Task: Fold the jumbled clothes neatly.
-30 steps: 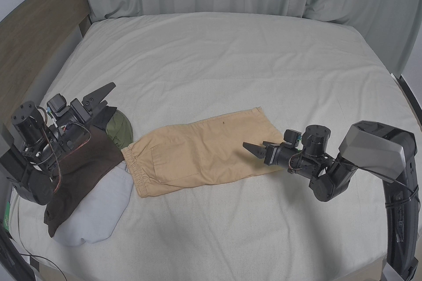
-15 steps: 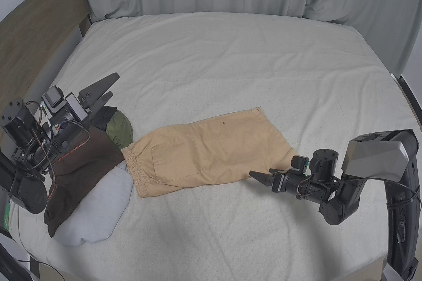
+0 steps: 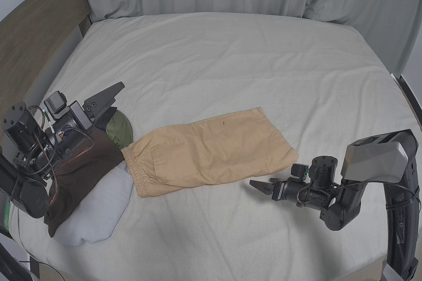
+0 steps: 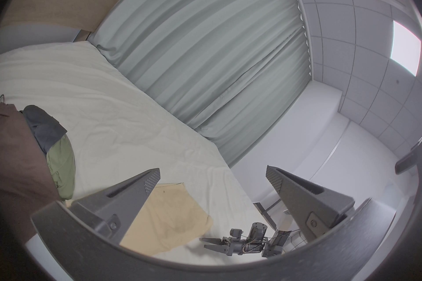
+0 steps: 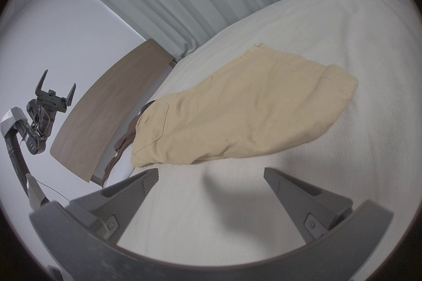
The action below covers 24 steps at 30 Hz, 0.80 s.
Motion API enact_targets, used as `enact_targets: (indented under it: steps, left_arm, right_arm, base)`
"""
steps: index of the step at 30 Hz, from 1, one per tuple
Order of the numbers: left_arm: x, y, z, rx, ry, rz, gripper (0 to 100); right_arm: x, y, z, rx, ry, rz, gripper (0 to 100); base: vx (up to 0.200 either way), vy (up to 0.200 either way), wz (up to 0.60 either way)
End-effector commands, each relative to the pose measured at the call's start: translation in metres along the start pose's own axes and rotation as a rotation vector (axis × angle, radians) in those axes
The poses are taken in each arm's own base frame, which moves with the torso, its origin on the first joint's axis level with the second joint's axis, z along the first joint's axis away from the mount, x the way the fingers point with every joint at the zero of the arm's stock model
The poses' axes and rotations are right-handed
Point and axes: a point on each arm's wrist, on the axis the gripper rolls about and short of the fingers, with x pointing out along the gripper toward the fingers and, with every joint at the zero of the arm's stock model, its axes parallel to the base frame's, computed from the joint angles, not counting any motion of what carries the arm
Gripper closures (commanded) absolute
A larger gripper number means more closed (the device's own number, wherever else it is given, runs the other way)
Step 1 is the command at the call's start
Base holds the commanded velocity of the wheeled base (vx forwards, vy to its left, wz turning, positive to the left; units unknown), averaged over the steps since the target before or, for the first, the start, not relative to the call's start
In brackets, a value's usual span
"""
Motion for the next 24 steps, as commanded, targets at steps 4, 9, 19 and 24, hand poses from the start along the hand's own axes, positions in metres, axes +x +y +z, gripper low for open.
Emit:
enact_targets:
  steps: [4,9,19,24]
  left_arm:
    - [-0.003,0.013,-0.015,0.106,0.049,0.046,0]
    - [-0.006,0.019,-0.022,0.276,0.083,0.061,0]
    - [-0.005,0.024,-0.025,0.297,0.089,0.082,0]
    - [-0.004,0.028,-0.028,0.324,0.101,0.089,0]
  right_arm:
    - [0.013,-0.005,-0.008,0.039,-0.006,-0.036,0]
    - [0.024,-0.007,-0.006,0.072,-0.023,-0.030,0]
    - [0.047,-0.005,-0.006,0.105,-0.049,-0.027,0]
    - [0.054,-0.003,-0.002,0.115,-0.063,-0.016,0]
  base:
    - [0.000,0.000,0.00]
    - [0.000,0.000,0.00]
    - [0.000,0.000,0.00]
    - [0.000,0.000,0.00]
